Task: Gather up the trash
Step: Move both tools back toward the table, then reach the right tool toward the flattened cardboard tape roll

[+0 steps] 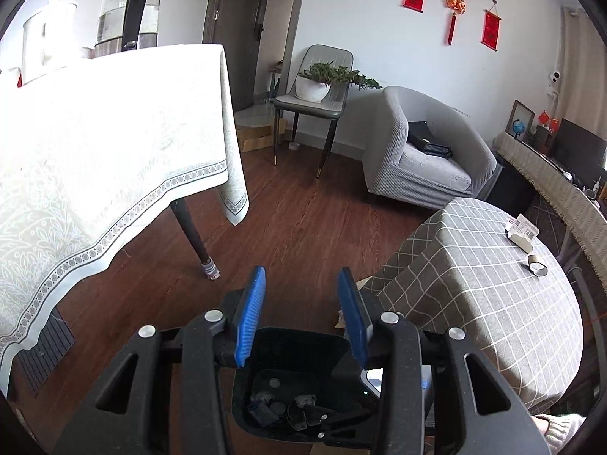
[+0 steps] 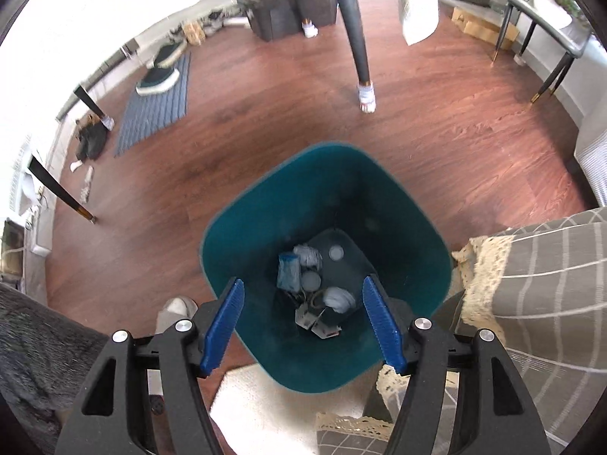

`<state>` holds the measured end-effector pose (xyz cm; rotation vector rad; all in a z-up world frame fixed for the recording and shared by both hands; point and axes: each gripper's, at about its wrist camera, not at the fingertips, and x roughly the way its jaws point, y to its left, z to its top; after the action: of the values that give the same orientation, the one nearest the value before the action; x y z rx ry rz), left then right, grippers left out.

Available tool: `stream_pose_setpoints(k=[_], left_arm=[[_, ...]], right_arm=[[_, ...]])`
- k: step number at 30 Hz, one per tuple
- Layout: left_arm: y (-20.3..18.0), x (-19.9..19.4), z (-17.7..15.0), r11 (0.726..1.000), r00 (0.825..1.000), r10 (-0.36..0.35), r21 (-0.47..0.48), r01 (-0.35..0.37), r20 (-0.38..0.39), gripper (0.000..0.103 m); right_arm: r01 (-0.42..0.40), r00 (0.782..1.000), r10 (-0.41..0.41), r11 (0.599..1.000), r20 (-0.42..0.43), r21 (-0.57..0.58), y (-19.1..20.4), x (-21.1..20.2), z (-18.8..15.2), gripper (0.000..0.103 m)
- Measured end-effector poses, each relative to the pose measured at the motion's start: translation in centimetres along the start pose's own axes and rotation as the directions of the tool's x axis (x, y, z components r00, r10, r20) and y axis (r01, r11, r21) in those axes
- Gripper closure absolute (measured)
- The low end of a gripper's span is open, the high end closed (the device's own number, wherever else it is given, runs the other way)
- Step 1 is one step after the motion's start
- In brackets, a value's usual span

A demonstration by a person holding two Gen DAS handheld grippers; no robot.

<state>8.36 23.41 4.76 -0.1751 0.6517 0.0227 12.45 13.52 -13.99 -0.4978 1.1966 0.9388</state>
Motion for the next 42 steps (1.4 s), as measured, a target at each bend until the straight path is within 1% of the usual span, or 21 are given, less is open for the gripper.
stream_pose_setpoints(k=[3,5,8,9,12,18,21,27,30,36,38,40,42], left_arm=[[-1.2,-0.4,0.7,1.000,1.000,0.000,0.015,-0.001,0.024,0.061],[-2.0,-0.9,1.1,0.999,0.999,0.003,0.032,-0.004,0.045,0.061],[-3.5,-1.5,1.7,0.999,0.997,-0.016,0.050,0.013,0.075,0.060],[-3.7,-1.9,1.9,0.998,0.996,-0.018,0.059,0.013,0.087,0.058],[-4.5,-2.3,2.5,0.997,0.993,0.000,0.071,-0.008,0.115,0.058],[-6.0,-1.8,3.0,0.999,0.992,-0.010,0.046,0.004,0.122,0.058],[-7.4,-1.2,3.1,0.999,0.993,-0.033,0.039,0.029,0.113,0.057],[-11.3,-0.1,2.7,0.994,0.992,-0.073,0.088,0.065,0.100,0.049],[-13.1,0.8,2.5,0.991,0.993,-0.089,0.105,0.080,0.084,0.048],[-16.0,2.6,1.9,0.986,0.991,-0.127,0.111,0.121,0.050,0.043],[-17.0,3.0,1.7,0.984,0.990,-0.137,0.125,0.130,0.043,0.040],[-18.1,3.5,1.7,0.981,0.989,-0.142,0.140,0.136,0.037,0.038],[-18.9,3.8,1.5,0.978,0.988,-0.151,0.149,0.144,0.032,0.037]], right_arm=[[-0.035,0.998,0.034,0.999,0.059,0.015,-0.4,-2.3,0.0,0.037],[-0.048,0.994,0.047,0.999,0.097,0.008,-0.4,-3.9,0.0,0.039],[-0.067,0.986,0.066,0.998,0.152,0.003,-0.6,-6.6,0.0,0.043],[-0.069,0.983,0.068,0.998,0.171,0.001,-0.8,-7.6,-0.1,0.044],[-0.061,0.972,0.058,0.998,0.230,0.006,-1.4,-10.3,-0.2,0.046],[-0.029,0.947,0.007,0.998,0.323,0.062,-4.7,-14.9,-1.8,0.048],[-0.021,0.936,-0.017,0.994,0.351,0.106,-6.7,-16.6,-2.9,0.048],[-0.003,0.906,-0.077,0.982,0.415,0.190,-11.2,-19.9,-5.5,0.048],[0.013,0.895,-0.111,0.974,0.431,0.224,-12.9,-21.1,-7.0,0.048],[0.042,0.873,-0.174,0.958,0.455,0.285,-16.1,-23.3,-9.7,0.048],[0.069,0.864,-0.209,0.951,0.458,0.303,-17.2,-24.0,-10.7,0.048],[0.123,0.856,-0.260,0.941,0.446,0.314,-17.8,-24.7,-11.7,0.048],[0.151,0.850,-0.294,0.931,0.437,0.332,-18.8,-25.1,-12.8,0.048]])
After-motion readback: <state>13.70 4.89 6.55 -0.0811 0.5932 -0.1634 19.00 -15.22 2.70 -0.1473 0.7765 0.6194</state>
